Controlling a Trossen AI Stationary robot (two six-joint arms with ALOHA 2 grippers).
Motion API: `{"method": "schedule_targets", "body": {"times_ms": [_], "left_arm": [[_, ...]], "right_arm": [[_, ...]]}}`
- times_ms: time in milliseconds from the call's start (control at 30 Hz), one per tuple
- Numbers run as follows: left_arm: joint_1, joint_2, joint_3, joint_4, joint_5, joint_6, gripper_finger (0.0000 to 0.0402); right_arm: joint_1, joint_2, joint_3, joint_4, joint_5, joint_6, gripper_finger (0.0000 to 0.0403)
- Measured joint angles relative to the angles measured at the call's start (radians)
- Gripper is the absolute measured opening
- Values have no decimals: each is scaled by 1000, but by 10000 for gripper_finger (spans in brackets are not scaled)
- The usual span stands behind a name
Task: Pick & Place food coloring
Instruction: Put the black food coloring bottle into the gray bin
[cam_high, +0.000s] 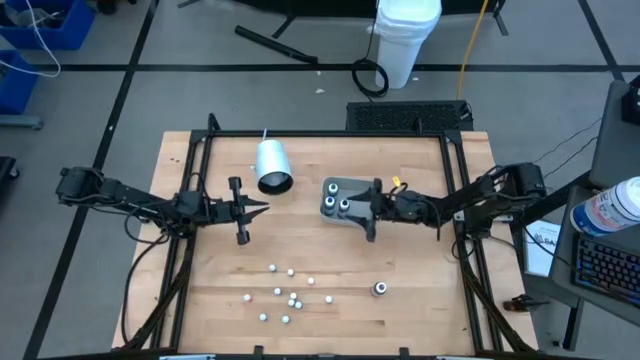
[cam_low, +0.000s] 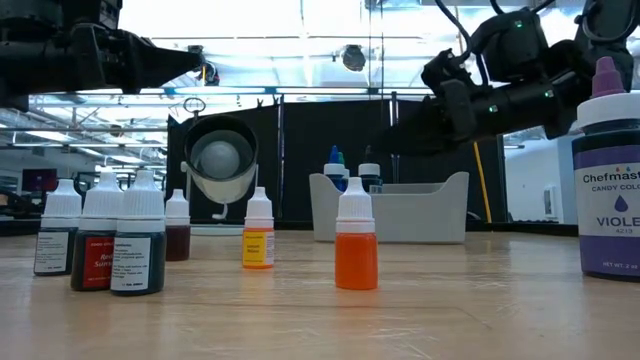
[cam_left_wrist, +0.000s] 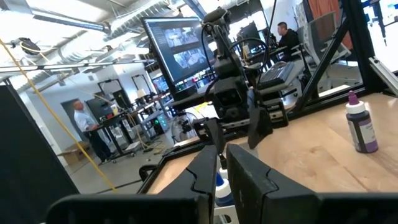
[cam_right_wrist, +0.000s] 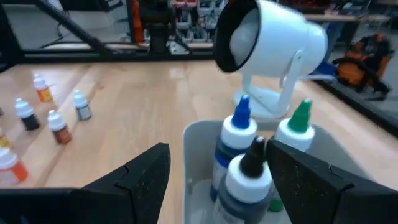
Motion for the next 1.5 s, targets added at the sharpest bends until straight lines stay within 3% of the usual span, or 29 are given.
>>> {"method": "schedule_targets", "body": {"times_ms": [367,633,1200,1500], "left_arm": [[0,0,0,0,0,1,47],[0,0,0,0,0,0,47],[0,0,0,0,0,2,47],[0,0,0,2,-1,2,47]], "right_arm": [[-8,0,0,-38,0,12,254],[-8,0,0,-34,82,28,254],[-8,0,1,-40,77,29,254],[-3,134,104,-40,50,29,254]]}}
